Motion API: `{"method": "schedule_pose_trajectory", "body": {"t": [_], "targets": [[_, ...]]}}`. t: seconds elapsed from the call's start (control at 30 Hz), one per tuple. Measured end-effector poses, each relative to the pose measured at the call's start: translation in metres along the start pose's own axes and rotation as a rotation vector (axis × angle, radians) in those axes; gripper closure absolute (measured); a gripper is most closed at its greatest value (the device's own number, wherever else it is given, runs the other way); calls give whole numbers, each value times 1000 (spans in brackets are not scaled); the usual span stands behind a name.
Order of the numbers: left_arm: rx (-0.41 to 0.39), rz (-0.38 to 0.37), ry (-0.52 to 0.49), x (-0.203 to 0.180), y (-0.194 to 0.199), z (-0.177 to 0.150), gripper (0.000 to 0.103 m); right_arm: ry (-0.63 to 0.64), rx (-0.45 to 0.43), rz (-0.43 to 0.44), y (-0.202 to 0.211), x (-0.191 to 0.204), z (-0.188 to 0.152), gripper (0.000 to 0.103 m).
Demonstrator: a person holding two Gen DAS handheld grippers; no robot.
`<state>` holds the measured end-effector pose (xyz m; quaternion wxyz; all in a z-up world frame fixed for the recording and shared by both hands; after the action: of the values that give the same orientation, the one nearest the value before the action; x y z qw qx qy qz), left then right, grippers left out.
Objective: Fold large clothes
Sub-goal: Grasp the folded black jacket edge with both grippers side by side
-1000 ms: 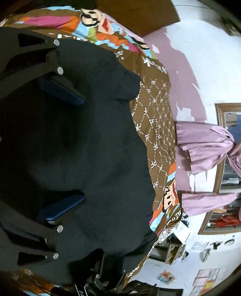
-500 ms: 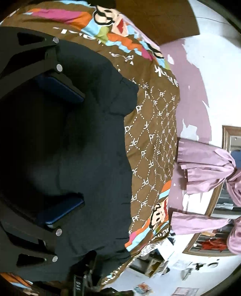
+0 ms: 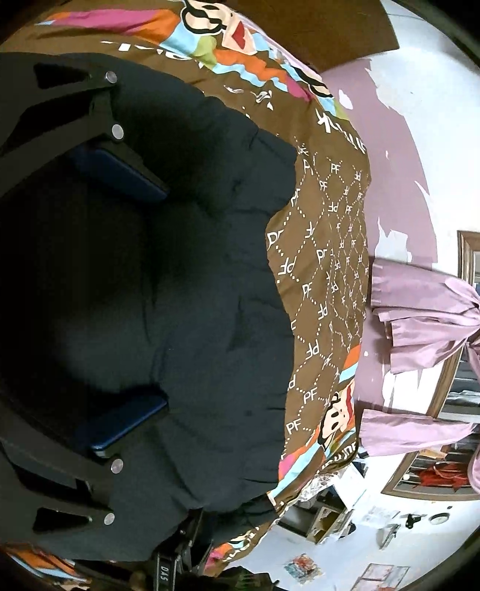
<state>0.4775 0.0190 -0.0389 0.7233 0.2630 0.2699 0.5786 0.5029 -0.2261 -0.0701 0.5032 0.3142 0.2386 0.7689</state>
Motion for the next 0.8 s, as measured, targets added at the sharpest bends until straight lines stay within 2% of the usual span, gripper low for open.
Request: {"method": "schedule_pose_trajectory", "body": {"t": [0.27,0.8], "targets": [[-18,7,-15,-3,-2,-5,1,-5,-29,17,2,0,-3,0],[-20,20,-31,-8,-5,-8,1,-4,-30,17,1,0,-3,0]]}}
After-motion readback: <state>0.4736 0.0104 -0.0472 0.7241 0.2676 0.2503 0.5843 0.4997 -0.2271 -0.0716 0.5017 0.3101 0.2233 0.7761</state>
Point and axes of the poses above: each gripper's, at about its wrist camera, not at the fingertips, and y roughly against the way its jaws point, x to its left, z to its top, the point moved 1 cm from there along -y, roughly the way its jaws point, and after that the axes turned 1 degree about -x, right-handed, at the moved point
